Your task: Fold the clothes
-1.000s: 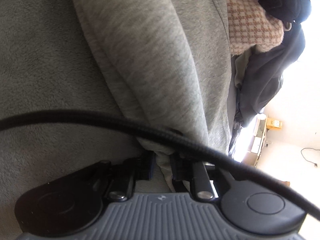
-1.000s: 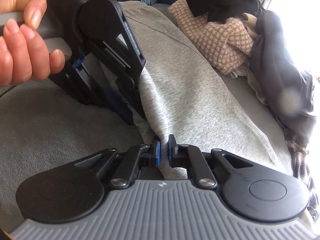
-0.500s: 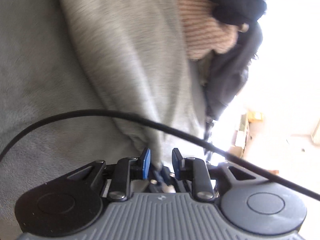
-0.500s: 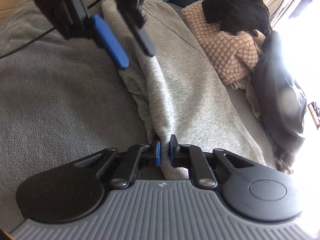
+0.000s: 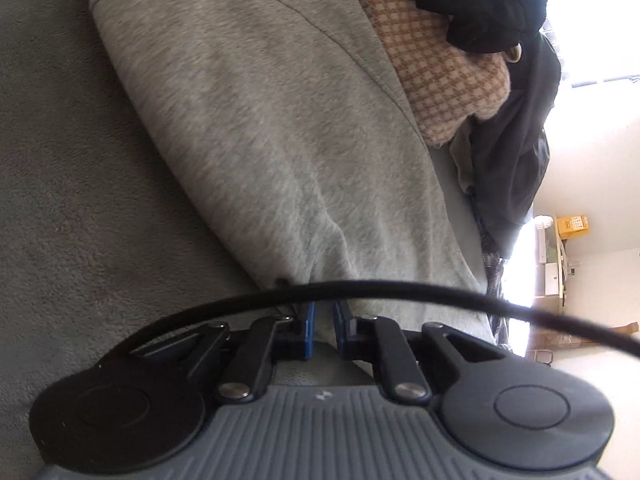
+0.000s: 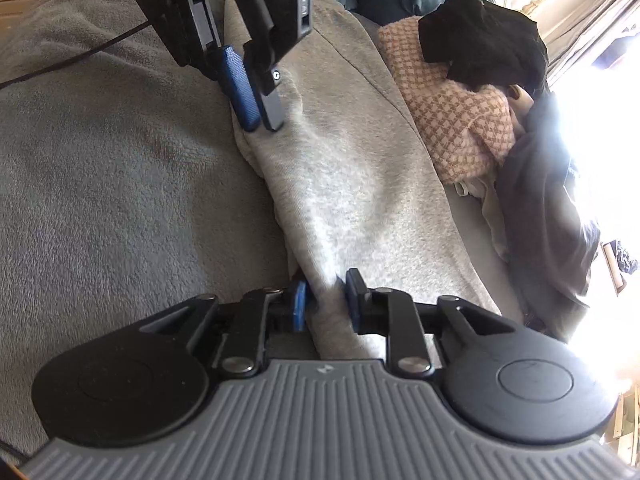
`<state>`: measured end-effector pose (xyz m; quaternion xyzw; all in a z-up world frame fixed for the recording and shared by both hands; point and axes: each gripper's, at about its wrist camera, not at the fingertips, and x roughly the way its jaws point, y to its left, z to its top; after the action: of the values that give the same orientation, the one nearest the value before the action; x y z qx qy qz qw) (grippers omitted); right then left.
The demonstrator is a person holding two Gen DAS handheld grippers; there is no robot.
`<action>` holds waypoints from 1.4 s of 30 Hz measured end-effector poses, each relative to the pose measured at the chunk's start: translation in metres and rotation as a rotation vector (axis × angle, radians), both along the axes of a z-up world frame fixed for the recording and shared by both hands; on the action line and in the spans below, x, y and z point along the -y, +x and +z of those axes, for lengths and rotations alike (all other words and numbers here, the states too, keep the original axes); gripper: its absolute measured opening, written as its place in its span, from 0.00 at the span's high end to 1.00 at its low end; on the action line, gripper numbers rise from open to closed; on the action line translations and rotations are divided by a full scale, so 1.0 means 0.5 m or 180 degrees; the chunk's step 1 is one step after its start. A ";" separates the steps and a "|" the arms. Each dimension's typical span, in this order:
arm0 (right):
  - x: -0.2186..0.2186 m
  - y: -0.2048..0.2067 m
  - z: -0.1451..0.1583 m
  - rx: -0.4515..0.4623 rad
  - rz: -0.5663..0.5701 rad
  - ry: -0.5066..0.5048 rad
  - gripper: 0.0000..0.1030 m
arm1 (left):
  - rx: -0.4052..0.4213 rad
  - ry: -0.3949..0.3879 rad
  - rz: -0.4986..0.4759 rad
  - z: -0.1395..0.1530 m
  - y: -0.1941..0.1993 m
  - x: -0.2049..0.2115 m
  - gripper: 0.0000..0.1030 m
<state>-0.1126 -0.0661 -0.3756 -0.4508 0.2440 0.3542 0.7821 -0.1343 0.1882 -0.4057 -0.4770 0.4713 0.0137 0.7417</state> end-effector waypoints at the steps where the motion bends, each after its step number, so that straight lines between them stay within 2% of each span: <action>1: 0.011 -0.001 0.003 -0.0003 -0.0032 -0.0027 0.64 | -0.0001 -0.0002 0.0018 -0.005 0.003 -0.001 0.91; 2: 0.021 -0.003 0.006 -0.0007 -0.0064 -0.0053 0.61 | -0.0002 0.0013 0.0022 -0.009 0.009 0.000 0.91; 4: 0.066 -0.003 0.038 -0.0138 -0.0226 0.0113 0.62 | -0.0002 0.0063 0.0012 -0.010 0.015 0.001 0.91; 9: 0.130 0.030 0.147 -0.0615 -0.0696 0.1073 0.64 | -0.0020 0.0151 0.0006 -0.006 0.020 0.002 0.90; 11: 0.119 0.066 0.150 -0.0794 -0.0859 0.1405 0.65 | -0.0047 0.0165 0.0028 0.000 0.019 0.000 0.91; 13: 0.098 0.102 0.119 -0.0938 -0.0922 0.1482 0.68 | -0.0090 0.0163 0.0053 0.009 0.021 -0.002 0.91; 16: 0.110 0.130 0.061 -0.1148 -0.1018 0.1343 0.78 | -0.0145 0.0171 0.0043 0.017 0.034 -0.005 0.92; 17: 0.130 0.123 0.043 -0.1103 -0.1034 0.1237 0.79 | -0.0152 0.0182 0.0031 0.018 0.037 -0.005 0.92; 19: 0.214 0.108 0.013 -0.1064 -0.1305 0.1055 0.79 | -0.0155 0.0205 0.0005 0.020 0.040 -0.003 0.92; 22: 0.380 0.091 -0.005 -0.1010 -0.1873 0.1030 0.79 | -0.0160 0.0254 -0.0044 0.025 0.043 0.000 0.92; 26: 0.564 0.086 0.002 -0.0921 -0.2867 0.0846 0.79 | -0.0194 0.0293 -0.0051 0.030 0.046 0.005 0.93; 29: 0.604 0.090 0.020 -0.0739 -0.3371 0.0738 0.77 | -0.0213 0.0361 -0.0093 0.036 0.051 0.011 0.93; 30: 0.604 0.092 0.032 -0.0677 -0.3446 0.0828 0.77 | -0.0215 0.0381 -0.0112 0.038 0.052 0.012 0.93; 32: 0.567 0.100 0.059 -0.0609 -0.3344 0.1108 0.77 | -0.0212 0.0411 -0.0157 0.041 0.053 0.013 0.93; 35: 0.436 0.155 0.092 -0.0677 -0.2807 0.1534 0.77 | -0.0210 0.0425 -0.0240 0.047 0.056 0.012 0.92; 37: 0.340 0.195 0.110 -0.0768 -0.2320 0.1765 0.77 | -0.0199 0.0438 -0.0341 0.050 0.061 0.011 0.90; 40: 0.229 0.275 0.121 -0.1012 -0.1698 0.1937 0.74 | -0.0230 0.0418 -0.0481 0.047 0.073 0.005 0.90; 42: 0.163 0.334 0.115 -0.1218 -0.1376 0.1921 0.65 | -0.0280 0.0371 -0.0568 0.046 0.084 -0.002 0.90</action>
<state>0.0546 -0.1476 -0.3184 -0.0658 0.3592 0.3149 0.8761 -0.0923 0.1892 -0.3828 -0.3881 0.5424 -0.0041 0.7451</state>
